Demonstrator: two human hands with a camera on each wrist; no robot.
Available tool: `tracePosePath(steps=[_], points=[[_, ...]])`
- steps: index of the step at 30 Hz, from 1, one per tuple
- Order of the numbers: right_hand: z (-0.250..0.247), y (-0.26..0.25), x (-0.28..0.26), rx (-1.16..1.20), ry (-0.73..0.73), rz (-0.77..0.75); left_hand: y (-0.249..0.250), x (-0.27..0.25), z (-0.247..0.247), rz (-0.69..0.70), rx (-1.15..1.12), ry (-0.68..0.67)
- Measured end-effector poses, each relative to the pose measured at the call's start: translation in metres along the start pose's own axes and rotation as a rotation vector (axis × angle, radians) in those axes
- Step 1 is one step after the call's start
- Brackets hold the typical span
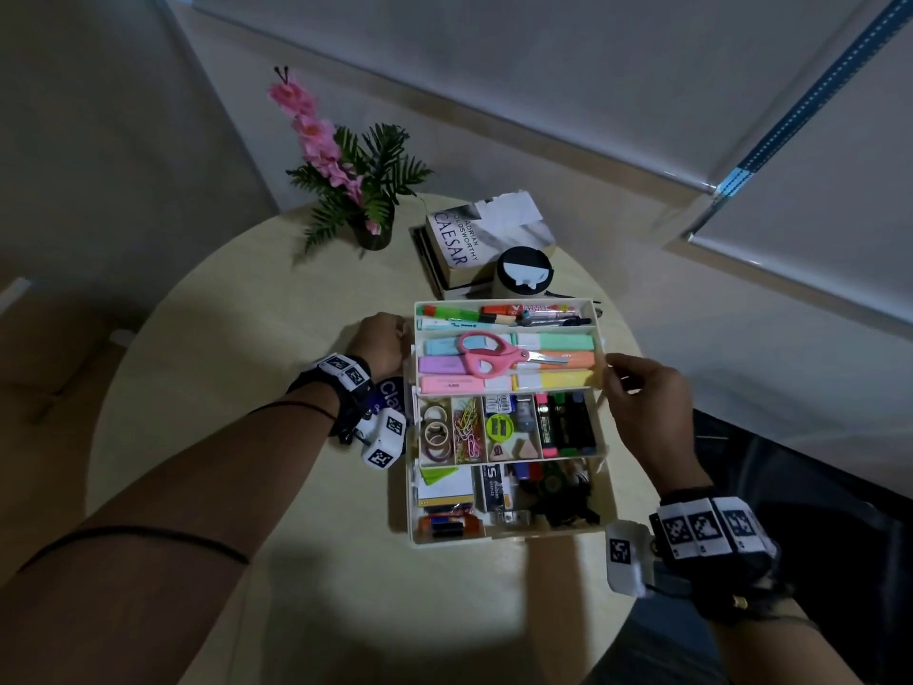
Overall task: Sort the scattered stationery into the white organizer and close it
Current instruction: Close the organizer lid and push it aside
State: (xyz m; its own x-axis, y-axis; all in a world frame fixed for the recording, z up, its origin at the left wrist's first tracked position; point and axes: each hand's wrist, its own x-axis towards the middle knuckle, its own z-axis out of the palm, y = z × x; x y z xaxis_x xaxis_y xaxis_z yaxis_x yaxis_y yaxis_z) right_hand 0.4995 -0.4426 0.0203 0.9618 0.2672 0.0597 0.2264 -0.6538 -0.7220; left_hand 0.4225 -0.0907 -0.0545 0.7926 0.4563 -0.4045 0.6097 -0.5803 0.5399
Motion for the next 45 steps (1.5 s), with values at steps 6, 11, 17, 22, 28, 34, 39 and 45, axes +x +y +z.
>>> tracePosePath(steps=[6,11,17,22,28,34,39,45], points=[[-0.009,0.010,-0.028,-0.009,0.024,-0.035,0.002,-0.020,-0.010,0.095,-0.105,0.137],[-0.015,0.021,-0.058,-0.011,0.051,0.007,0.015,-0.044,-0.023,0.113,-0.183,0.216],[-0.016,0.026,-0.089,0.061,0.062,0.092,0.026,-0.091,-0.046,0.231,-0.087,0.196],[-0.016,0.034,-0.111,0.094,0.045,0.128,0.030,-0.146,-0.055,0.405,0.018,0.097],[-0.005,0.059,-0.135,0.097,0.026,0.169,0.015,-0.196,-0.031,0.611,0.272,0.015],[0.005,0.076,-0.153,0.113,0.084,0.118,0.006,-0.223,0.010,0.615,0.322,0.011],[0.015,0.077,-0.182,0.131,0.111,0.130,0.010,-0.230,0.026,0.728,0.475,0.012],[0.029,0.077,-0.220,0.377,-0.087,0.366,0.019,-0.234,0.051,0.759,0.522,-0.007]])
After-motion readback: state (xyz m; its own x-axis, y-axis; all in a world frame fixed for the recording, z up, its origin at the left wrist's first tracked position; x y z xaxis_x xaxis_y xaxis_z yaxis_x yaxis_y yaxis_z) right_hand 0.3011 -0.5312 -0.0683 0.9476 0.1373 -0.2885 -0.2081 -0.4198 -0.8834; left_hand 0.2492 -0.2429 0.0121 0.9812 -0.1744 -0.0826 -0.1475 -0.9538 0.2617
